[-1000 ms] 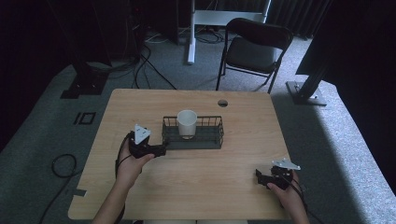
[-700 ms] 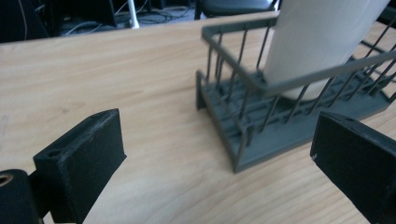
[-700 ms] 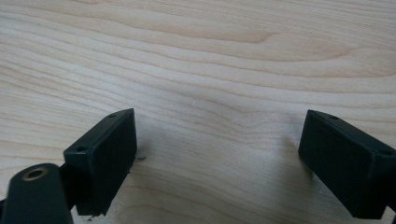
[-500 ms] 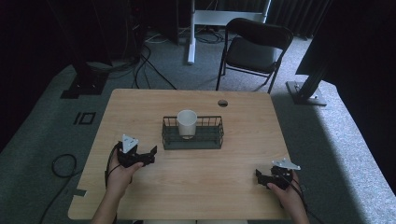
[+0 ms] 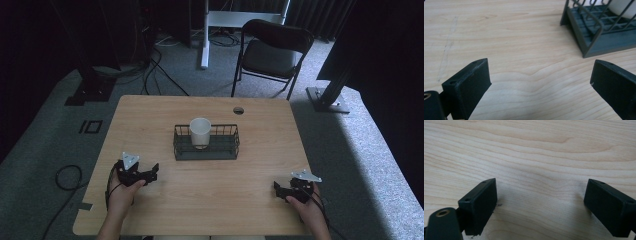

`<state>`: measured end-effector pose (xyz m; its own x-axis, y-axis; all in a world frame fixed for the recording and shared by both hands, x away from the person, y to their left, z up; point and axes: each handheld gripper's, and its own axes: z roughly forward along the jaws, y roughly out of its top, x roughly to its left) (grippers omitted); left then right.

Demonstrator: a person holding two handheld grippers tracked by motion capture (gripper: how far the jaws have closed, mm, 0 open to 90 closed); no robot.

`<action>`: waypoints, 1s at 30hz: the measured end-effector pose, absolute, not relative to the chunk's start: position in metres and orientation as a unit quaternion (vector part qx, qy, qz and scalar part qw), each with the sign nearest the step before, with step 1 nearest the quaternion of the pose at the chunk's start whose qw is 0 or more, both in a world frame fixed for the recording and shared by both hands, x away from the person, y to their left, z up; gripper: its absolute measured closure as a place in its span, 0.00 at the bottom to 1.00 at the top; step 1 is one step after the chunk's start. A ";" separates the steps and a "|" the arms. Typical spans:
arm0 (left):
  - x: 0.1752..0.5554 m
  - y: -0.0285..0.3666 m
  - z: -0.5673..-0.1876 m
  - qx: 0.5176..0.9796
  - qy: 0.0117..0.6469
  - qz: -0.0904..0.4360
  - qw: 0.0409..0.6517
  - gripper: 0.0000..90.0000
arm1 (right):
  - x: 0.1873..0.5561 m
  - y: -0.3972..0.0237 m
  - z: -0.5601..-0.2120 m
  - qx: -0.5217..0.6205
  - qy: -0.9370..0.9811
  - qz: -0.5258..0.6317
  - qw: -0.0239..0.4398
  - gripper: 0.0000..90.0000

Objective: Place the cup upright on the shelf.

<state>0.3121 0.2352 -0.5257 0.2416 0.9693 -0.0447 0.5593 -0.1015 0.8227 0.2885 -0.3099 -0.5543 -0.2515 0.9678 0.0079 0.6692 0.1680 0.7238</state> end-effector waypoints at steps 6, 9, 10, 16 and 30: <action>0.310 0.244 -0.534 0.682 0.569 0.280 0.365 0.04 | 0.288 -0.310 -0.554 0.564 0.726 0.314 0.238 0.12; 0.310 0.248 -0.538 0.681 0.577 0.280 0.354 0.04 | 0.288 -0.310 -0.554 0.564 0.726 0.314 0.238 0.12; 0.309 0.250 -0.539 0.679 0.579 0.279 0.355 0.04 | 0.288 -0.310 -0.554 0.563 0.726 0.314 0.238 0.12; 0.307 0.262 -0.544 0.671 0.598 0.289 0.330 0.04 | 0.288 -0.310 -0.554 0.563 0.726 0.314 0.238 0.12; 0.299 0.283 -0.549 0.683 0.611 0.281 0.285 0.04 | 0.288 -0.310 -0.554 0.564 0.726 0.314 0.238 0.12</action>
<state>0.2988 0.2835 -0.5488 0.0948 0.9948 0.0361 0.6744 -0.0908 0.7328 0.2885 -0.3099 -0.5543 -0.2516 0.9678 0.0081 0.6689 0.1679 0.7241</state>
